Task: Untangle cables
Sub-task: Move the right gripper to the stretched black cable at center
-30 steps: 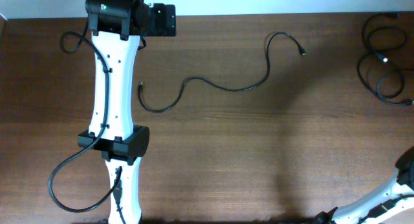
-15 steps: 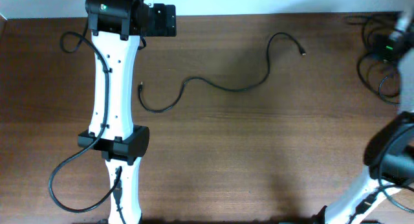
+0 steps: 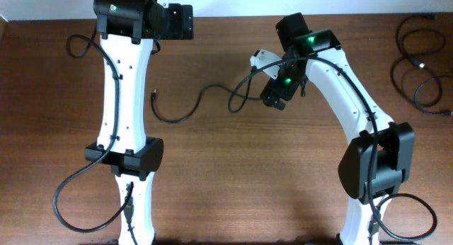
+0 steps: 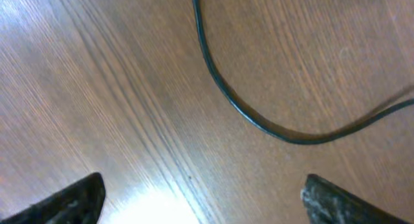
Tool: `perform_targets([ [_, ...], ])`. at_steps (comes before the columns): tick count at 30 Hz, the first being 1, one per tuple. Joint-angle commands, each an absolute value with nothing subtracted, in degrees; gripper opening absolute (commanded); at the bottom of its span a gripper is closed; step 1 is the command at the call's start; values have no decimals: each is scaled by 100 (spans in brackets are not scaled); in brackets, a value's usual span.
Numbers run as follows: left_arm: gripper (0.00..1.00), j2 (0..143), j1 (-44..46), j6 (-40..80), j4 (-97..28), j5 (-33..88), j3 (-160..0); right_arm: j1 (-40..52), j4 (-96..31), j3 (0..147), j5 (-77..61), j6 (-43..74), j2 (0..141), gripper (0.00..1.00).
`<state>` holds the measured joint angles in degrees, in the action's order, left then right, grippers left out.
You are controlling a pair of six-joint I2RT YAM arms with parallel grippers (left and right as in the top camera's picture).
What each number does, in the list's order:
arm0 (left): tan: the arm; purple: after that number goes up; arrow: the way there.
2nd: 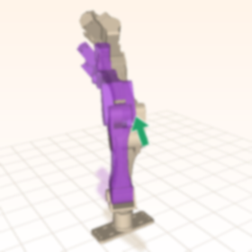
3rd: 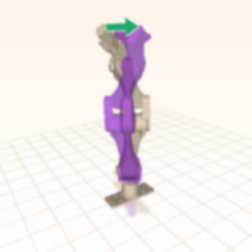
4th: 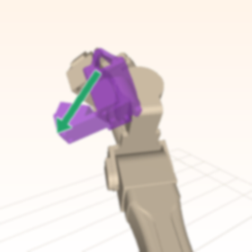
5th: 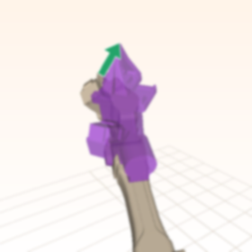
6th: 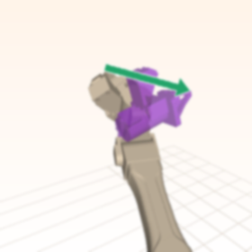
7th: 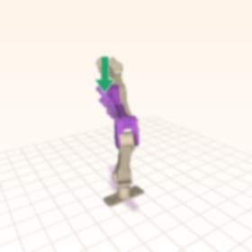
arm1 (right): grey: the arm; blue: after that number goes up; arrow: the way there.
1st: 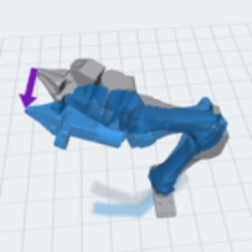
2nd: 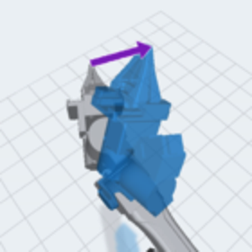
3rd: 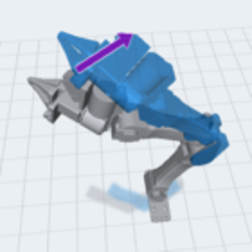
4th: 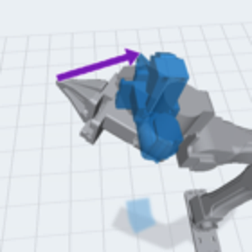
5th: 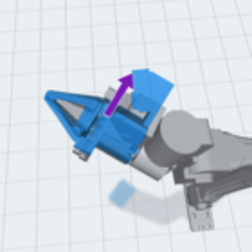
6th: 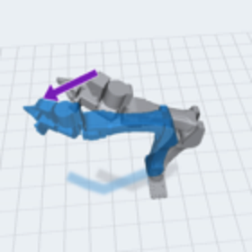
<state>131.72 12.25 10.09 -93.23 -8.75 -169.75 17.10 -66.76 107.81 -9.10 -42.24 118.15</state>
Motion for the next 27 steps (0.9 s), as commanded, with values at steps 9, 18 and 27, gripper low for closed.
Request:
perform_targets([
  [9, 99, 13155, 1232, 862, -9251, -834, -16975, 1649, -5961, 10809, -1929, -5848, 11826, 99],
  [18, 99, 13155, 1232, 810, -9236, -832, -16975, 1656, -5918, 10805, -1870, -6104, 13004, 94],
  [27, 99, 13155, 1232, 810, -9380, -727, -16975, 1656, -5948, 10801, -2084, -6104, 13616, 61],
])
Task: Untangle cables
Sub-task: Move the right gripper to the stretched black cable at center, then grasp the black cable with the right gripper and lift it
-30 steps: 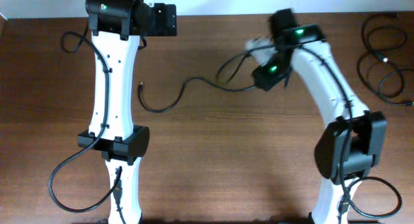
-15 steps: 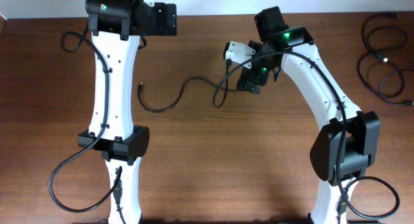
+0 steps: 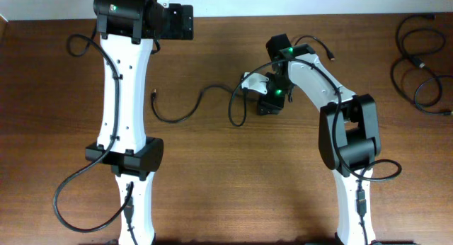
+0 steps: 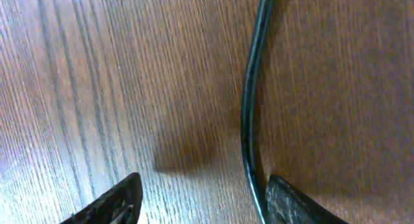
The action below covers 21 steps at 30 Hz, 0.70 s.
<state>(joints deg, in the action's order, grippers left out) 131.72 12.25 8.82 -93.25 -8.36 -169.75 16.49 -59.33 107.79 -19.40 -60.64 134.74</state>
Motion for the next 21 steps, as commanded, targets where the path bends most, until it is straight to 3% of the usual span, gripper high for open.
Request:
perform_targets([
  [1, 99, 13155, 1232, 810, -9382, -725, -16975, 1653, -5946, 10801, -2084, -6104, 13629, 61],
  [3, 99, 13155, 1232, 810, -9376, -725, -16975, 1653, -5942, 10798, -2082, -6106, 13649, 59],
  [4, 99, 13155, 1232, 810, -9376, -725, -16975, 1653, -5909, 10794, -2080, -6106, 13701, 33],
  [6, 99, 13155, 1232, 810, -9378, -725, -16975, 1653, -5900, 10792, -2082, -6106, 13830, 26],
  [7, 99, 13155, 1232, 810, -9378, -725, -16975, 1653, -5894, 10792, -2080, -6106, 13904, 4],
  [13, 99, 13155, 1232, 808, -9356, -727, -16975, 1627, -6156, 11028, -2580, -6016, 13861, 4],
  [16, 99, 13155, 1232, 808, -9358, -727, -16975, 1559, -6674, 11946, -2851, -5457, 13434, 4],
  [21, 99, 13155, 1232, 810, -9362, -725, -16975, 1487, -7907, 14661, -2561, -3684, 13152, 4],
])
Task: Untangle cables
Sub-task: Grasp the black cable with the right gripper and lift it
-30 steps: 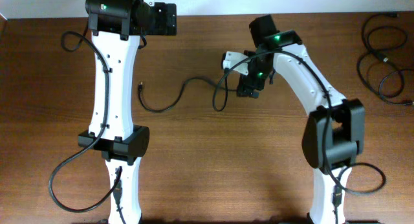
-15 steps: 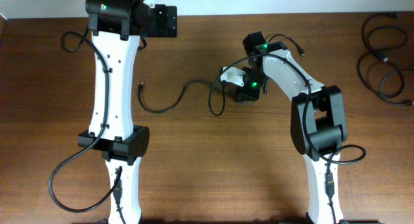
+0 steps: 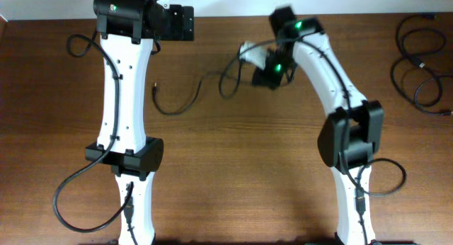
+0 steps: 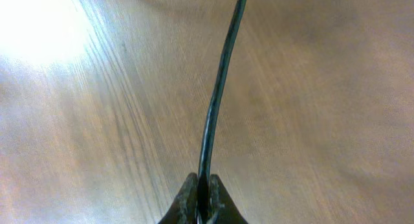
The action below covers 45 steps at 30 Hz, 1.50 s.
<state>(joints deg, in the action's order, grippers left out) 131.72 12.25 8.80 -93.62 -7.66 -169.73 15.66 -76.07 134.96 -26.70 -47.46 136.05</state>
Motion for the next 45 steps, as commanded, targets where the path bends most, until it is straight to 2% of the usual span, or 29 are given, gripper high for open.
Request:
perform_targets([
  [1, 99, 13155, 1232, 810, -9365, -725, -16975, 1463, -8066, 15187, -2180, -3306, 13150, 4],
  [3, 99, 13155, 1232, 810, -9373, -725, -16975, 1369, -8340, 16221, -1308, -2700, 13150, 4],
  [6, 99, 13155, 1232, 810, -9373, -725, -16975, 982, -8562, 17025, -228, -1826, 13150, 4],
  [8, 99, 13155, 1232, 810, -9373, -725, -16975, 519, -8549, 17069, -213, -1441, 13150, 4],
  [10, 99, 13155, 1232, 810, -9373, -725, -16975, -73, -8565, 17067, -764, -1422, 13152, 4],
  [12, 99, 13155, 1232, 810, -9362, -725, -16975, -353, -8621, 17063, -1295, -1474, 13152, 4],
  [15, 99, 13155, 1232, 810, -9360, -725, -16975, -333, -8654, 17054, -1378, -1479, 13152, 4],
  [16, 99, 13155, 1232, 810, -9360, -725, -16975, -233, -8654, 17054, -1387, -1511, 13152, 99],
  [21, 99, 13155, 1232, 810, -9362, -727, -16975, 89, -8617, 17054, -2112, -1511, 13157, 99],
  [23, 99, 13155, 1232, 810, -9341, -725, -16975, 311, -8495, 16990, -2659, -2075, 13218, 99],
  [27, 99, 13155, 1232, 810, -9336, -725, -16975, 1002, -8005, 16724, -1699, -1968, 13839, 99],
  [34, 99, 13141, 915, 1048, -8750, -1476, -16977, 1734, -6554, 16346, -1621, -1592, 14484, 99],
  [39, 99, 13137, 150, 1133, -9153, -1481, -16977, 2106, -5647, 15251, -1594, -1546, 14484, 99],
  [45, 99, 13137, -82, 1118, -9268, -1372, -16977, 2287, -4893, 13847, -1579, -1531, 14484, 100],
])
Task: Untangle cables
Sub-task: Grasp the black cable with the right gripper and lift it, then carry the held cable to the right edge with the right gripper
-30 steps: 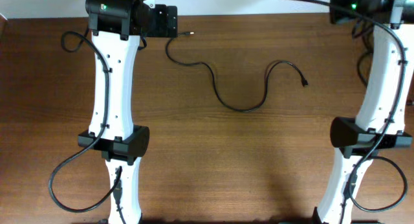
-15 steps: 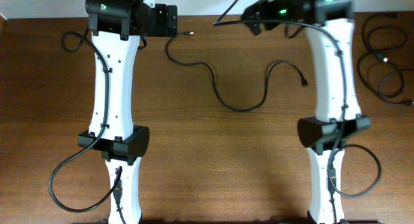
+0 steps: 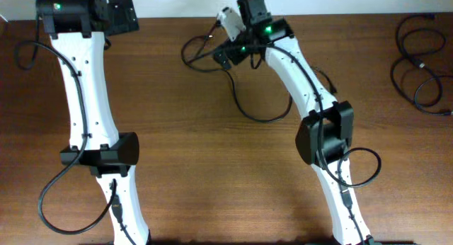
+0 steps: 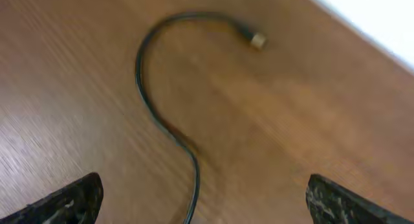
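Observation:
One black cable [image 3: 262, 120] lies on the brown table, looping at the back left [image 3: 190, 52] and sagging toward the middle. In the right wrist view the cable [image 4: 143, 94] curves up between the fingers and ends in a small metal plug [image 4: 259, 39]. My right gripper [image 3: 225, 55] [image 4: 204, 188] hangs open above it near the table's back edge, with its dark fingertips [image 4: 77, 198] wide apart and nothing held. My left gripper [image 3: 122, 15] sits at the back left, away from the cable; its jaws cannot be made out.
A bundle of other black cables [image 3: 419, 57] lies at the far right of the table. The table's back edge and a white wall [image 4: 381, 17] are just beyond the plug. Both white arms stretch from the front edge over the table.
My right gripper, then shut on the cable, now stands open further back and left, with the cable lying loose beneath it. The cable has shifted toward the back. The left arm has swung left.
My right gripper was open above the cable at mid-table. Then it was low with the cable between its open fingers. Then it was shut on the cable, further back. Now it is open by the back edge and the cable lies free.

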Tool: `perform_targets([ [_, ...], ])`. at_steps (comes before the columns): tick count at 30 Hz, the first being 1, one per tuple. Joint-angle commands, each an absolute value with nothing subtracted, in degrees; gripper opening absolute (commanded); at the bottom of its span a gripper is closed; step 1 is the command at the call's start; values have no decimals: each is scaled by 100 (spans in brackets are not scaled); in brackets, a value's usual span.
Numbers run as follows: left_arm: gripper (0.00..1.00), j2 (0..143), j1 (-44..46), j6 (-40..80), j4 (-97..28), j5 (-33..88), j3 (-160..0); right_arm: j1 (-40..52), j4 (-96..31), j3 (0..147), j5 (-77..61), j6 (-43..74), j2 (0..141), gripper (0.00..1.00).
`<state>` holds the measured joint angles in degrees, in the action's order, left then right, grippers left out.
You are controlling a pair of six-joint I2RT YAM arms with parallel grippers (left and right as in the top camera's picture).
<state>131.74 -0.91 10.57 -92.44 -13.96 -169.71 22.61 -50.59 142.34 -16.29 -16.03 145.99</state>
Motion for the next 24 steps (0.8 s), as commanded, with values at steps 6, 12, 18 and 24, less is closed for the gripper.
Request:
perform_targets([
  [6, 99, 13137, -80, 1085, -9268, -1284, -16977, 2298, -4598, 12855, -1581, -1535, 14484, 99],
  [12, 99, 13137, -82, 1083, -9275, -1131, -16977, 2333, -4501, 12689, -1584, -1531, 14682, 95],
  [18, 99, 13137, -82, 1063, -9334, -1135, -16977, 2403, -4477, 12689, -1581, -1448, 14940, 77],
  [24, 99, 13137, -80, 1063, -9362, -1135, -16977, 2359, -4965, 13102, -1525, -1441, 14652, 4],
])
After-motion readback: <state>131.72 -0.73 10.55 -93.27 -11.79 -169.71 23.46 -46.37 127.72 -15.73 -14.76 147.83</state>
